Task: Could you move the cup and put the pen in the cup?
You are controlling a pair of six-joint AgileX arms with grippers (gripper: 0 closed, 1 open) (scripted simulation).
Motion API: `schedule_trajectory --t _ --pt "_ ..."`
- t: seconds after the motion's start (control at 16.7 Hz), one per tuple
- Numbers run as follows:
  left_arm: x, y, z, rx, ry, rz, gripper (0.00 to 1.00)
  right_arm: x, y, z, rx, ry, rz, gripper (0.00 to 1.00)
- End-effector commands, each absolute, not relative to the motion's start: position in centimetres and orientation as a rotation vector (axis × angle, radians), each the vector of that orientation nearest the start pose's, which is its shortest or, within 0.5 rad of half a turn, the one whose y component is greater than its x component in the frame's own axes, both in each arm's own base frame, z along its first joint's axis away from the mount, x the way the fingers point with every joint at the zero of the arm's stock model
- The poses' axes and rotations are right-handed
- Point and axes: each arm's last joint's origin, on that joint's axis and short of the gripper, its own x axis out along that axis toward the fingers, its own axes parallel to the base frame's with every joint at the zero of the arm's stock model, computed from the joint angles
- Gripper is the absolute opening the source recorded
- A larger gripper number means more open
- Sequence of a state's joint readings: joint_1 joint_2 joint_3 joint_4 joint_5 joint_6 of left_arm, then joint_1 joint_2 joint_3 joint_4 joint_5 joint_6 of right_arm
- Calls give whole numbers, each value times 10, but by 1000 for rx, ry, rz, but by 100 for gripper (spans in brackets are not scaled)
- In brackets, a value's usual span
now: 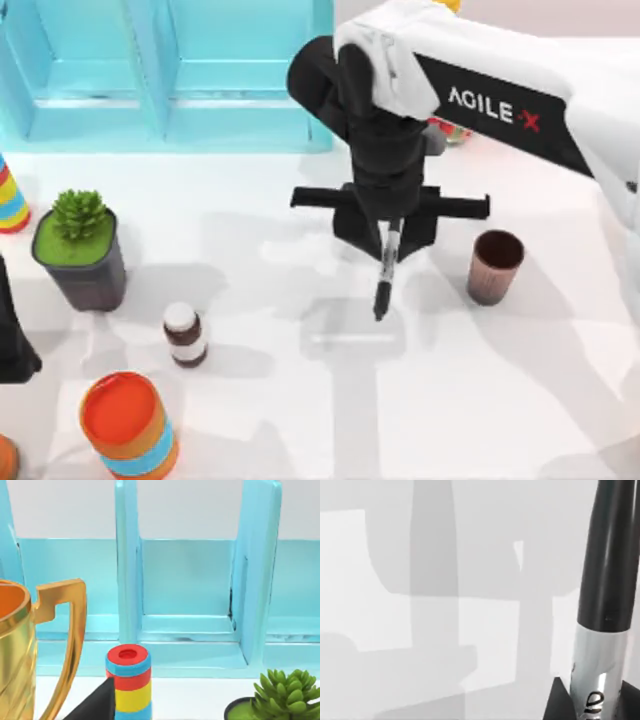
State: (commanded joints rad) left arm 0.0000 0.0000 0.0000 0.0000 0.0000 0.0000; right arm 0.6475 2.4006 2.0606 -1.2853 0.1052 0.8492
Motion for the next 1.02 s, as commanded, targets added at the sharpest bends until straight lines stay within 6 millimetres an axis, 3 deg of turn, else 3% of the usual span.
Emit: schedule_trajectory --t 0.48,0.66,1.02 --pt "106 -1 160 0 0 0 100 315 281 209 70 1528 -224 0" --pt "106 -1 160 0 0 0 100 305 279 216 67 1531 -227 0" --pt "106 -1 160 0 0 0 100 307 278 212 62 1531 -234 0"
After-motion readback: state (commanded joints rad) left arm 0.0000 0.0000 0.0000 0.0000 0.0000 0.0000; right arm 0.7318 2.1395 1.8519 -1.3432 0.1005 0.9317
